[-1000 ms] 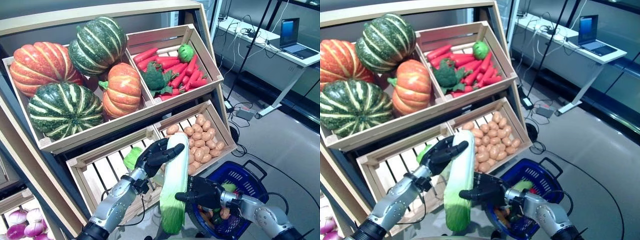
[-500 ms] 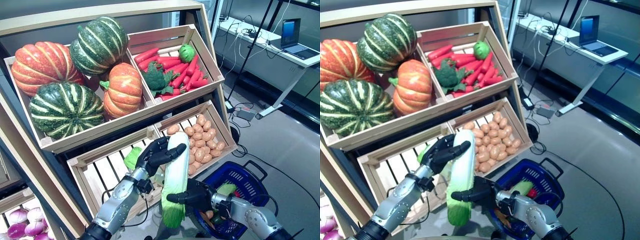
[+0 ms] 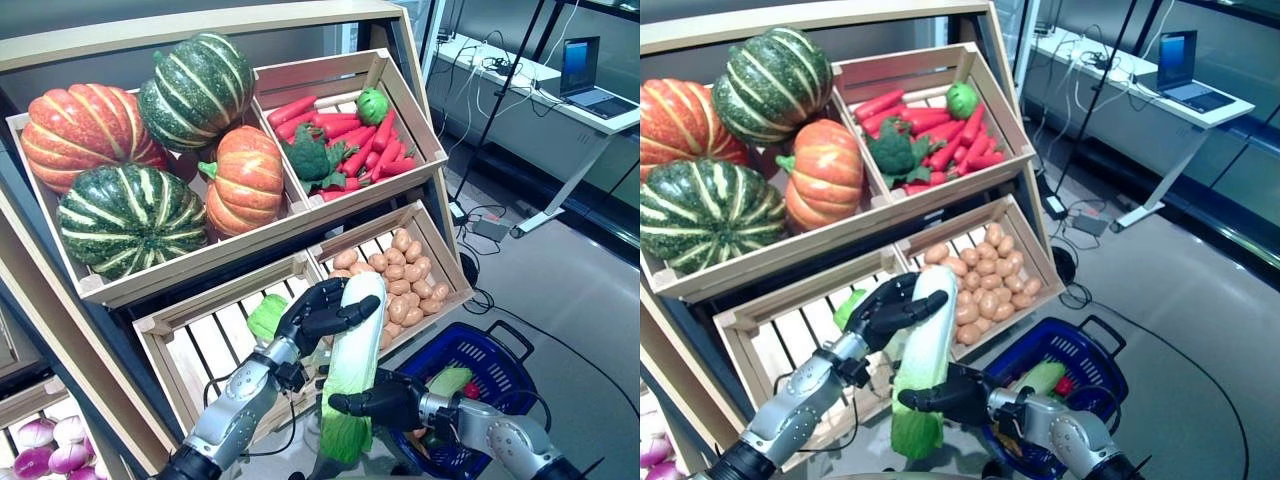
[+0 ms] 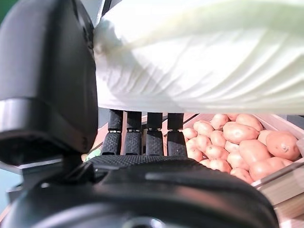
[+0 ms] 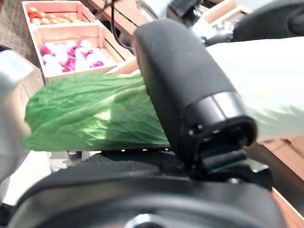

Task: Put vegetables into the basket

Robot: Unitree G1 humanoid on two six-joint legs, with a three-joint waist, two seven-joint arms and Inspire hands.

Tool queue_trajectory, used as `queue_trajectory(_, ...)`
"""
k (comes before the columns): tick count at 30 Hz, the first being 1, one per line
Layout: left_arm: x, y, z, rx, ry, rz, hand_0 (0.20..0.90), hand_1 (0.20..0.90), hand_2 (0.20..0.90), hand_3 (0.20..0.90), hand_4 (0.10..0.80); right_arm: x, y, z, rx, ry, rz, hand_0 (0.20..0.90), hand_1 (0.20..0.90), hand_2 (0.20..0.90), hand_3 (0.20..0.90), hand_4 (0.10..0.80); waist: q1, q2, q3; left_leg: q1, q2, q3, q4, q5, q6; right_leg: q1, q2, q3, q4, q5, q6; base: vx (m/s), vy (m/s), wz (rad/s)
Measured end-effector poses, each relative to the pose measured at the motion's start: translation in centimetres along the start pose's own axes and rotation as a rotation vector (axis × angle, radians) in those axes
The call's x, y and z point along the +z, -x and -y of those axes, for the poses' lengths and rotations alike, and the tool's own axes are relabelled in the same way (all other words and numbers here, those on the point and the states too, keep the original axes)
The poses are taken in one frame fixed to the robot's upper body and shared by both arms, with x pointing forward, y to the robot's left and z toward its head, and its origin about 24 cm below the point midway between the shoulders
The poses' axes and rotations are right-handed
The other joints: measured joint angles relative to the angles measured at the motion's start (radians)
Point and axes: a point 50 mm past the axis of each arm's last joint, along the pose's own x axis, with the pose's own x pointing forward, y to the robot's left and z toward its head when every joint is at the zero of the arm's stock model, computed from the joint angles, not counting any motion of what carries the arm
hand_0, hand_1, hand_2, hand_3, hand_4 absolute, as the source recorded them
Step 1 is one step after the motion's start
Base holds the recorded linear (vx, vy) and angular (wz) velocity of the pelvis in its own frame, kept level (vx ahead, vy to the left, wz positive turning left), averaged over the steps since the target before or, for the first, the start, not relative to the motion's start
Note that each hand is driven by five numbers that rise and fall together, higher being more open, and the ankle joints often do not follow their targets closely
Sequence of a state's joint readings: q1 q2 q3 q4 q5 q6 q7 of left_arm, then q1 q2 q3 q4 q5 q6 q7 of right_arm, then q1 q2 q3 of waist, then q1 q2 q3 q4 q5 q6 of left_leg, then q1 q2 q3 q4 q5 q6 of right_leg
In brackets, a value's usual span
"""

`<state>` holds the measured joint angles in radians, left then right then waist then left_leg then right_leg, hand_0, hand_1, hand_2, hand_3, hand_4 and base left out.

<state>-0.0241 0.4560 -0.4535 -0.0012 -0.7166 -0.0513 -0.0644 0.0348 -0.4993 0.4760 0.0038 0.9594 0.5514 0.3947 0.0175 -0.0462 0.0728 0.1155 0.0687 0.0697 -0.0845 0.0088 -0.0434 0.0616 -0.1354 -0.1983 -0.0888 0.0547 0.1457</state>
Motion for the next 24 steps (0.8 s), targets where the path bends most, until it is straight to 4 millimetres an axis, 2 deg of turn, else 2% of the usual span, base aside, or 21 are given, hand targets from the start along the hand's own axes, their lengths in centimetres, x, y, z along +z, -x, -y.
queue_trajectory(12,0.08,0.01,-0.16,0.007,0.027,0.001,0.300,0.300,0.300,0.300,0.400,-0.03,-0.01,-0.01,-0.001,-0.003,0.003,0.300,0.300,0.300,0.300,0.400,0.000,-0.001,-0.001,0.000,0.000,0.000,0.000,0.000,0.000,0.001,0.000,0.000,0.000,0.000,0.000,0.000,0.000,0.00)
queue_trajectory(13,0.07,0.01,-0.15,0.007,0.030,0.000,0.389,0.389,0.389,0.389,0.460,-0.05,-0.01,-0.01,-0.002,-0.003,0.003,0.300,0.300,0.300,0.300,0.400,-0.001,-0.001,-0.001,0.001,0.000,0.000,0.000,0.000,0.000,0.001,0.000,0.000,0.000,0.000,0.000,0.000,0.000,0.00)
queue_trajectory(14,0.05,0.01,-0.18,0.008,0.034,-0.003,0.745,0.745,0.745,0.745,0.696,-0.05,-0.01,0.00,-0.002,-0.003,0.003,0.300,0.300,0.300,0.300,0.400,-0.001,-0.001,-0.001,0.001,0.000,0.000,0.000,0.000,0.000,0.001,0.000,0.000,0.000,0.000,0.000,0.000,0.000,0.00)
queue_trajectory(15,0.03,0.01,-0.21,0.009,0.037,-0.007,0.900,0.900,0.900,0.900,0.800,-0.06,0.00,0.01,-0.004,-0.004,0.003,0.300,0.300,0.300,0.300,0.400,-0.001,-0.001,-0.001,0.001,0.000,0.000,0.000,0.000,0.000,0.002,0.000,0.000,0.000,0.000,0.000,0.000,0.000,0.00)
queue_trajectory(20,-0.16,0.01,-0.12,0.001,0.063,-0.022,0.900,0.900,0.900,0.900,0.800,0.14,0.12,0.38,-0.052,0.001,0.020,0.300,0.300,0.300,0.300,0.400,-0.001,-0.001,-0.001,0.002,0.000,0.000,0.000,0.000,0.000,0.002,0.000,0.000,0.000,0.000,0.000,0.000,0.000,0.00)
queue_trajectory(24,-0.26,-0.11,0.50,-0.056,0.168,-0.024,0.900,0.900,0.900,0.900,0.800,0.79,0.17,0.46,-0.026,-0.104,0.113,0.300,0.300,0.300,0.300,0.400,0.000,-0.001,-0.001,0.002,0.000,0.000,0.000,0.000,0.000,0.002,0.000,0.000,0.000,0.000,0.000,0.000,0.000,0.00)
